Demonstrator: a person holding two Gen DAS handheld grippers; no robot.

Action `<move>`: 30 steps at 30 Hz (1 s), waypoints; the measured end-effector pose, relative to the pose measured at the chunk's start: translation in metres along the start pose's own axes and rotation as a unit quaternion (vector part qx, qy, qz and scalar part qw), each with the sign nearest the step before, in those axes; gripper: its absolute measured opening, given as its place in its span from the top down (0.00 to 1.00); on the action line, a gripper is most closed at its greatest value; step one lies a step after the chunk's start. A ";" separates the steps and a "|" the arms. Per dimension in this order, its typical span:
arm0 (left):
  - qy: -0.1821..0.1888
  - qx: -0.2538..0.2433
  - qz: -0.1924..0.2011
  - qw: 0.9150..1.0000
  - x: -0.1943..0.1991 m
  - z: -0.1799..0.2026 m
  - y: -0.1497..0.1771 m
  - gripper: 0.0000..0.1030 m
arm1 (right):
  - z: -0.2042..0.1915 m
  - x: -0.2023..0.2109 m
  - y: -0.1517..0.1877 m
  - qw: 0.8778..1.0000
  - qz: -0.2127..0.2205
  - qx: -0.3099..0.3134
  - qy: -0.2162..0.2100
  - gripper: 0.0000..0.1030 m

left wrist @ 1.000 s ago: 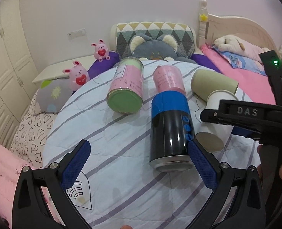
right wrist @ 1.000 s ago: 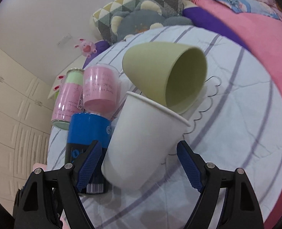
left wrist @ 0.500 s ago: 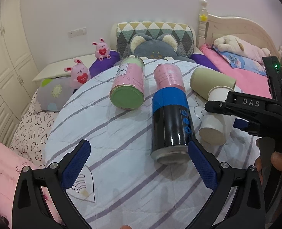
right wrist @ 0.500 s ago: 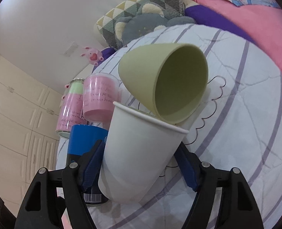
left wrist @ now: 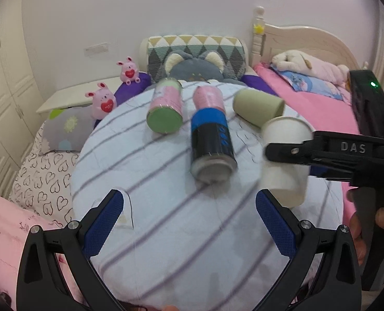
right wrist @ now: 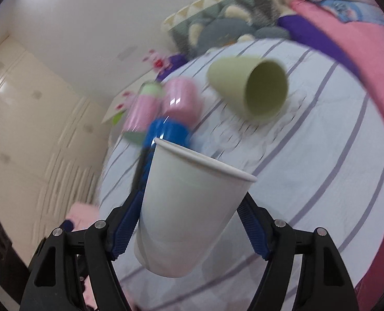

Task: Flip cup upright
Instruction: 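Rotate the held cup rim-up with the right gripper toward the left gripper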

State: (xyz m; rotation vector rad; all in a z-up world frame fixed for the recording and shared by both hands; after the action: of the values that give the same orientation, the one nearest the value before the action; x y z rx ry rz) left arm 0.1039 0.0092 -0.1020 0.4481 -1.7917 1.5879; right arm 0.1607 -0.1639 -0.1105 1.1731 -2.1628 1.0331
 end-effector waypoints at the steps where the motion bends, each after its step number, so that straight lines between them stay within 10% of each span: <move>1: -0.005 -0.008 0.001 1.000 0.003 0.002 0.003 0.00 | -0.004 -0.003 0.008 1.000 -0.013 0.003 -0.006 0.27; 22: -0.021 -0.036 -0.030 0.999 0.004 0.016 0.033 0.00 | -0.027 -0.058 0.059 0.987 -0.143 0.076 0.019 0.22; 30: 0.014 -0.036 -0.035 0.999 0.004 0.034 0.029 0.00 | -0.020 -0.037 0.047 0.989 -0.121 0.084 0.017 0.21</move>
State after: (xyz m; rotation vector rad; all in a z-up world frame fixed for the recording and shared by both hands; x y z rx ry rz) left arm 0.0723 -0.0174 -0.1209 0.4491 -1.7856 1.4704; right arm 0.1411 -0.1132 -0.1420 1.4435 -1.8795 1.1327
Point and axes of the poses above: each gripper's, at about its wrist camera, not at the fingertips, and x roughly against the way its jaws point, z to its right, y to its underside, the point moved 7 cm from there along -x, roughly the way its jaws point, and after that the axes turned 2 degrees about z, right-handed, at the moved point
